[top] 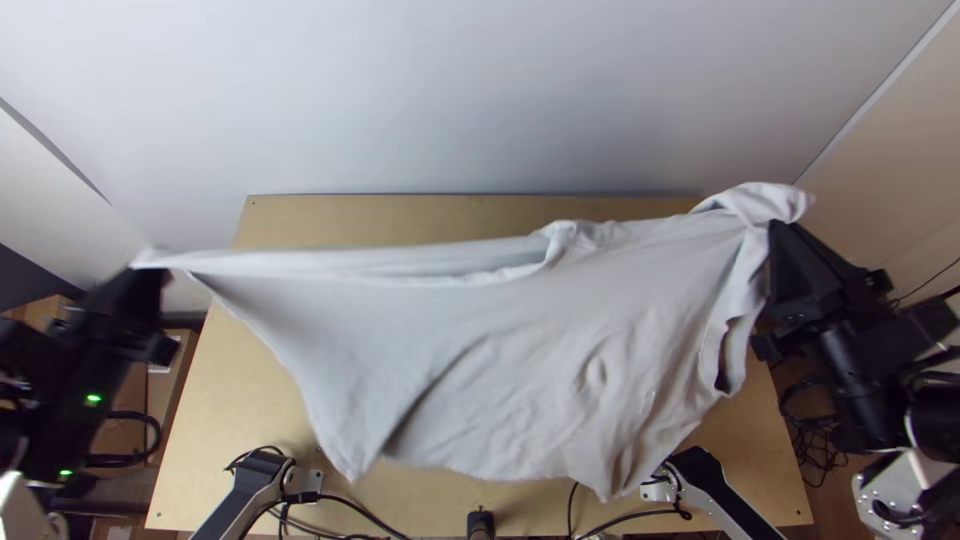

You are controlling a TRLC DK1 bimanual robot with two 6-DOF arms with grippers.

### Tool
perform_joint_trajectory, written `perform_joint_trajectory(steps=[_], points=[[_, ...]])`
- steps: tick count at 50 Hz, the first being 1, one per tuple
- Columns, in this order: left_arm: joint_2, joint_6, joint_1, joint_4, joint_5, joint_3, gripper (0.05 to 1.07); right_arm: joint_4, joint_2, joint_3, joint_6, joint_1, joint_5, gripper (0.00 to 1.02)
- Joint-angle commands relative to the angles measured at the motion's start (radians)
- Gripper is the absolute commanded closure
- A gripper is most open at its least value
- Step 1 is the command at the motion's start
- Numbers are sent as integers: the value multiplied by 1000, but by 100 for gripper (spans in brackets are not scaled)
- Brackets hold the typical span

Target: Fold the t-shirt

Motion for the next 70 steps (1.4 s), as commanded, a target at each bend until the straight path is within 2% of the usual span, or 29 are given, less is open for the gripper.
perform_joint_trajectory(steps=[1, 8, 15, 25, 31, 39, 45, 52, 70], points=[[-62, -18, 7, -12, 10, -166, 105, -3, -12, -83, 40, 2, 27, 100], [-105, 26, -4, 56, 19, -424, 105, 19, -12, -241, 85, 0, 27, 100], [-73, 45, -5, 194, 22, -585, 105, 146, 5, -423, 106, -4, 27, 100], [151, 48, 21, 454, 39, -672, 105, 347, 133, -612, 126, -58, 24, 100], [330, 37, 59, 615, 68, -660, 105, 477, 248, -663, 146, -118, -7, 100], [600, 33, 87, 732, 86, -588, 105, 608, 451, -650, 180, -184, -25, 100], [780, 19, 110, 770, 94, -517, 105, 651, 610, -592, 188, -219, -34, 100], [915, 11, 121, 844, 94, -464, 105, 655, 781, -488, 201, -248, -36, 100], [1159, 5, 134, 827, 94, -224, 105, 655, 1135, -193, 221, -256, -39, 100]])
